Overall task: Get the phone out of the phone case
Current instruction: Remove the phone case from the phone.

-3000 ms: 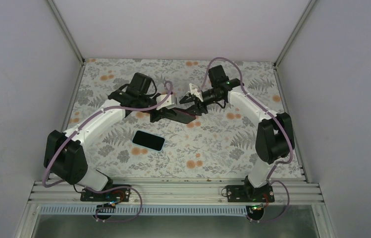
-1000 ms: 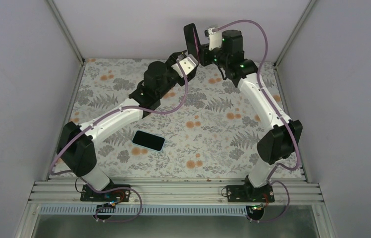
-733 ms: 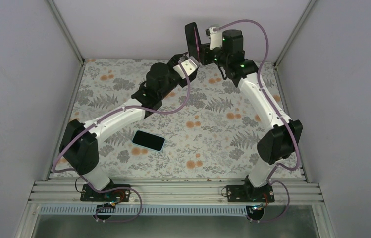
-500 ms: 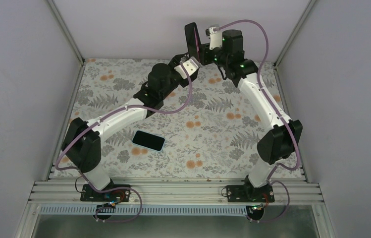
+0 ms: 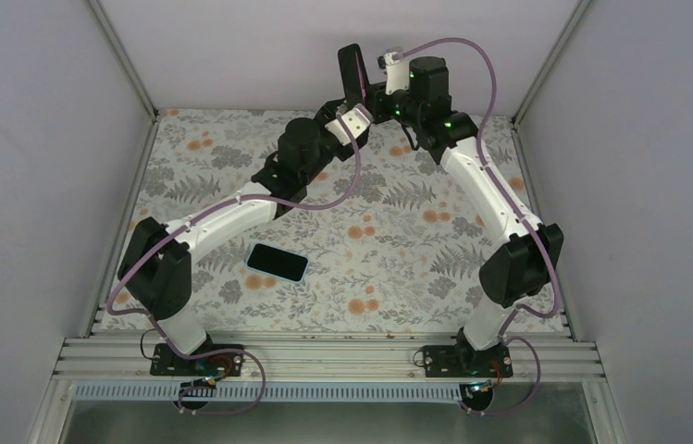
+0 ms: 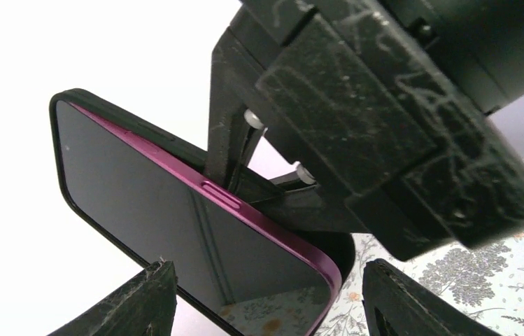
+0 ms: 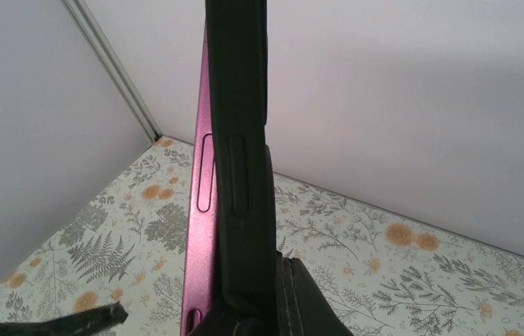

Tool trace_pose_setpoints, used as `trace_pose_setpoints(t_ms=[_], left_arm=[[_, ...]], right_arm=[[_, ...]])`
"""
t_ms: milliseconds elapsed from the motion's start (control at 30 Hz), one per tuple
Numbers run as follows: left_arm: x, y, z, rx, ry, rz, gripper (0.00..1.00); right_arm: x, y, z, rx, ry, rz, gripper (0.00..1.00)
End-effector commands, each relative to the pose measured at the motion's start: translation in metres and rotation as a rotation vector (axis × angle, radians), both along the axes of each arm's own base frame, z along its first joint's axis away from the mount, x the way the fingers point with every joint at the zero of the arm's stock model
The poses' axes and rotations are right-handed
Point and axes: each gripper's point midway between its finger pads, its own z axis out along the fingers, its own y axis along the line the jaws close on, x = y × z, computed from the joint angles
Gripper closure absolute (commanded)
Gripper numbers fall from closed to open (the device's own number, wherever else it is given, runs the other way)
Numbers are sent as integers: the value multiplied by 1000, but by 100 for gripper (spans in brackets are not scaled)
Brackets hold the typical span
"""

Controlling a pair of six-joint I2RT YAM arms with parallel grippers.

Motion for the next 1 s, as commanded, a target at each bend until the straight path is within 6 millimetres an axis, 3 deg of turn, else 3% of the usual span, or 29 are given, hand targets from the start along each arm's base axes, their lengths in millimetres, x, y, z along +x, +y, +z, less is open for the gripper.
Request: trace_pose_setpoints(t_ms=[0,200,467,600,767,967], left_arm=[[9,6,20,-50,-37,49,34],[15,12,19,-54,-43,90,34],[12,5,11,-49,-16,46,34],[20,18,15,-67,-34,128,34],[33,48,42,-133,-97,315,34],[39,68,67,-160,-236,482,34]], right_arm=[[-12,-1,55,65,-141,-1,97],[-14,-1,55,65,-142,1,97],[-16,-1,61,71,-152,-3,97],[-17,2,56,73,-140,4,97],[-18,6,45,66,-120,10,97],[-22,14,28,106,-46,28,97]])
